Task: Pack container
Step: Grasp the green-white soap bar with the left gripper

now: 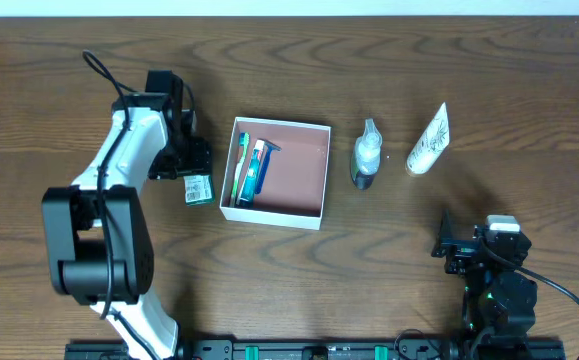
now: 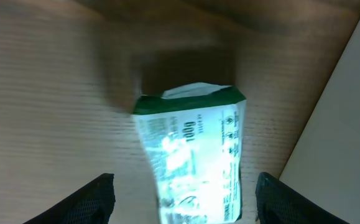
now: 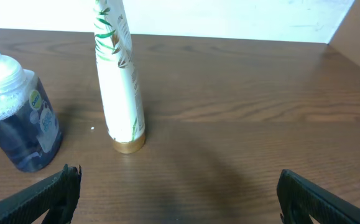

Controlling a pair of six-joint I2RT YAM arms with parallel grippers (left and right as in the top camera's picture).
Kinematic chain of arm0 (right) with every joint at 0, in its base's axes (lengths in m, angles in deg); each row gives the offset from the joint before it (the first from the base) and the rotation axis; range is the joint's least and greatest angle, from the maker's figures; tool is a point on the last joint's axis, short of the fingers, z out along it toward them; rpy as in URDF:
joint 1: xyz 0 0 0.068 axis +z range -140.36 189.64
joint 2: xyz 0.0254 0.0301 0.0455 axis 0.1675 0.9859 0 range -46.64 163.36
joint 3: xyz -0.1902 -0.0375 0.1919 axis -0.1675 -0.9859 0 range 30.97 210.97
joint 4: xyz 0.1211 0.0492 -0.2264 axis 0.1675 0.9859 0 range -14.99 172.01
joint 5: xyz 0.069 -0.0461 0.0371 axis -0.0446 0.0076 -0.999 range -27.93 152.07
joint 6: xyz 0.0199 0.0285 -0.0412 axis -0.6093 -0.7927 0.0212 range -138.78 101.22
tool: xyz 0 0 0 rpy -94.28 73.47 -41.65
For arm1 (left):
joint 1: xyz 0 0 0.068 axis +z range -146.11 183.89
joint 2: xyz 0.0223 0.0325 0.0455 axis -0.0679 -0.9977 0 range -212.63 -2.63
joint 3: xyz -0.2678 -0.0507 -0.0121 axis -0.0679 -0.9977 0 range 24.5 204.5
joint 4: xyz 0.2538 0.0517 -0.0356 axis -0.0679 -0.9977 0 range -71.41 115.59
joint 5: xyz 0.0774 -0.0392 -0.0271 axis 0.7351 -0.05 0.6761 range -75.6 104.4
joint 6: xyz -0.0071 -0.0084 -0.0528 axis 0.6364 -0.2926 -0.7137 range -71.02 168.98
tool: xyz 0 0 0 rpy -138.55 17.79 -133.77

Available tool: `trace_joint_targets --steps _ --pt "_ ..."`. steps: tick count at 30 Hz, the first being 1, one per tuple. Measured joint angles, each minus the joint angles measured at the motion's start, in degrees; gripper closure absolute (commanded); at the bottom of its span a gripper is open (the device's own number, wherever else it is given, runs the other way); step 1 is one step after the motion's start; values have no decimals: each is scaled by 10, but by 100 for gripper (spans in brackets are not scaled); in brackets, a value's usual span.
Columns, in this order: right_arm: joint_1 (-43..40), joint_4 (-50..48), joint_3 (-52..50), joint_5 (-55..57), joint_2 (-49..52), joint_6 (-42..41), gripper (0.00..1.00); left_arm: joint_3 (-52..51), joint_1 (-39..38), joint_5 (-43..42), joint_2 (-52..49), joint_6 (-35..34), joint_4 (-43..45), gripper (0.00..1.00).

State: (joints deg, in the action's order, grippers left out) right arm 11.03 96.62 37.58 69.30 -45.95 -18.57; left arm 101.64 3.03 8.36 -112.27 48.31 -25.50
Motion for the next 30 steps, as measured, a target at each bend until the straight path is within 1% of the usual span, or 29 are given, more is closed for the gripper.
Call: trace_joint_targets --steps 11,12,13,14,15,17,18,23,26,28,30 --pt "0 0 0 0 0 0 1 -4 0 -18 -43 5 10 28" --pt "0 0 0 0 0 0 1 -4 0 -18 -47 5 11 30" --pt "0 0 0 0 0 0 1 -4 0 -18 -52 5 12 36" --pt "0 0 0 0 0 0 2 -4 0 -19 -57 4 12 43" --pt "0 0 0 0 0 0 1 -4 0 -20 -62 3 11 55" --pt "0 0 0 0 0 0 1 -4 0 -22 -64 4 10 73" --pt "0 0 0 0 0 0 1 -3 0 -24 -63 4 8 76" --pt "0 0 0 0 0 0 1 0 1 -26 -58 6 -8 77" --pt "0 0 0 0 0 0 1 13 1 -26 -52 7 -57 77" --pt "0 0 0 0 0 0 1 27 1 -25 -34 7 -79 77" --pt "0 0 0 0 0 0 1 48 0 -26 8 7 -87 76"
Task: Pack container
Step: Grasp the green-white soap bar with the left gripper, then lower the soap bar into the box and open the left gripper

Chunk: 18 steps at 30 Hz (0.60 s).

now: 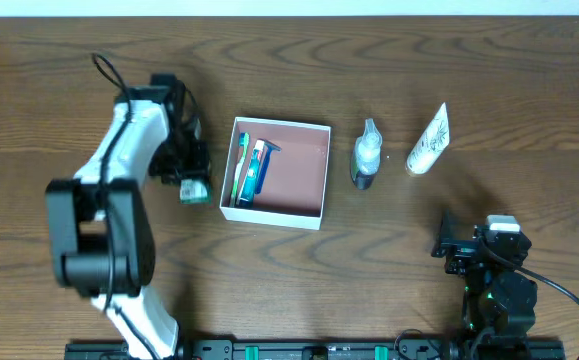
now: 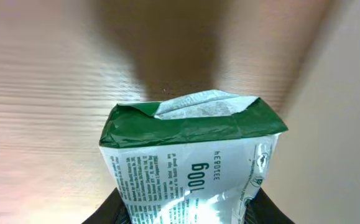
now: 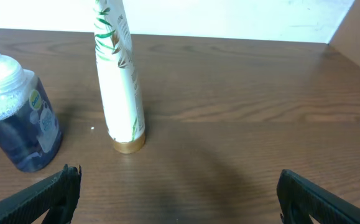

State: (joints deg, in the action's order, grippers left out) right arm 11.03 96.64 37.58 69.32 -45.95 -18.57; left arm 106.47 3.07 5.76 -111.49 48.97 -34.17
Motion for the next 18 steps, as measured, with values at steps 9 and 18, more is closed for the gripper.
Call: trace_joint_targets --steps 9,18 --pt "0 0 0 0 0 0 1 46 -59 2 208 0 -1 76" --pt "0 0 0 0 0 0 1 4 -188 2 150 -13 70 76"
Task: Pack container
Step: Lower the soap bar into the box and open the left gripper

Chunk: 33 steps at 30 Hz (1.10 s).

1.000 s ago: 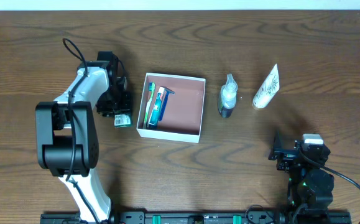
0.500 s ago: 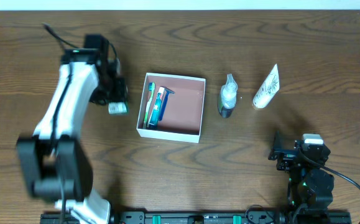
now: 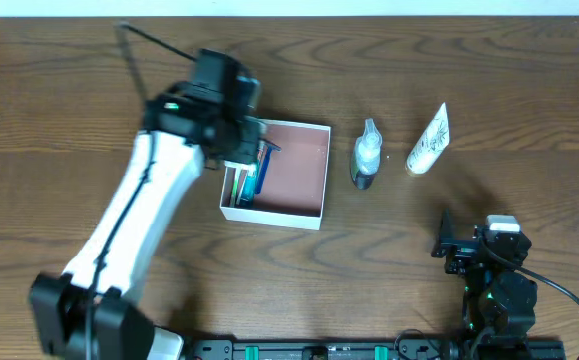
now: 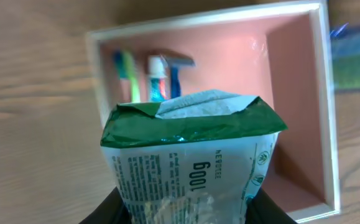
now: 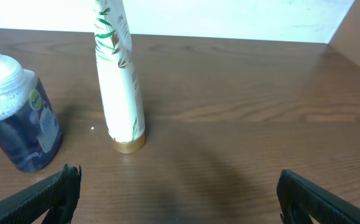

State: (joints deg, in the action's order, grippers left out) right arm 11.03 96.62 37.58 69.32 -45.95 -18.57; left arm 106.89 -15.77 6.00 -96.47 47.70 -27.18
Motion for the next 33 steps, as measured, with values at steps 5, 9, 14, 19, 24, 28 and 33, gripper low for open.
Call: trace_joint_targets --steps 5,9,14,19,24,28,33 --pt "0 0 0 0 0 0 1 -15 -13 32 -72 -19 21 76" --pt "0 0 0 0 0 0 1 -15 -11 45 -123 -26 41 73" --pt "0 0 0 0 0 0 1 -15 -11 50 -165 -30 51 72" --pt "0 0 0 0 0 0 1 -15 -11 56 -172 -31 56 71" --pt "0 0 0 0 0 0 1 -15 -11 64 -171 -32 54 67" --pt "0 0 0 0 0 0 1 -15 -11 68 -161 -33 51 60" --pt "0 0 0 0 0 0 1 -15 -15 71 -113 -35 51 54"
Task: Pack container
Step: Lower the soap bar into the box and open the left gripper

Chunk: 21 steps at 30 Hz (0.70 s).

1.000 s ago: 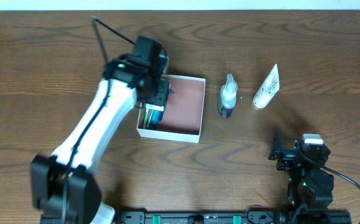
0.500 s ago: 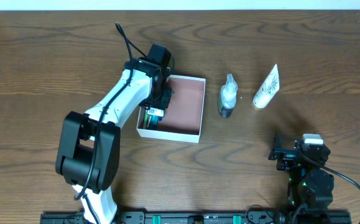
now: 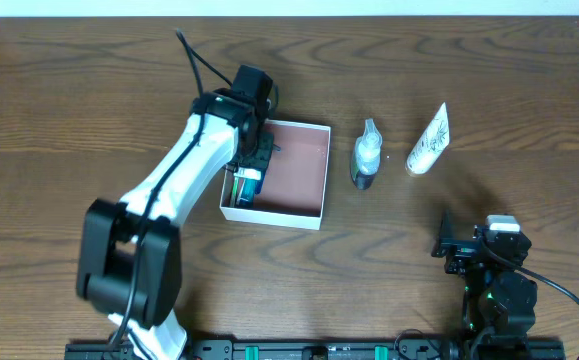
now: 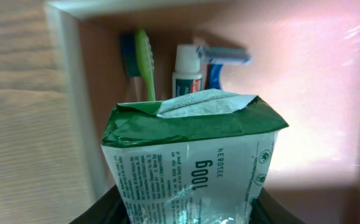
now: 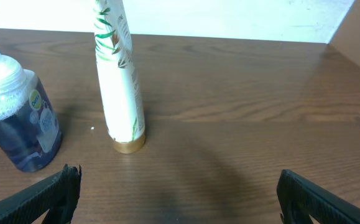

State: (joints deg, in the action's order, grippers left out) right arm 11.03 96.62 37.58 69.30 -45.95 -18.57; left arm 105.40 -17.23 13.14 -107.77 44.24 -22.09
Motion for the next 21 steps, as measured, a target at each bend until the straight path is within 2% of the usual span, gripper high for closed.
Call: trace_joint_targets --steps 9,13,21 --pt "0 0 0 0 0 0 1 0 -5 0 85 0 0 55" --pt "0 0 0 0 0 0 1 0 -5 0 67 0 1 56" --pt "0 0 0 0 0 0 1 0 -7 0 -29 0 2 56"
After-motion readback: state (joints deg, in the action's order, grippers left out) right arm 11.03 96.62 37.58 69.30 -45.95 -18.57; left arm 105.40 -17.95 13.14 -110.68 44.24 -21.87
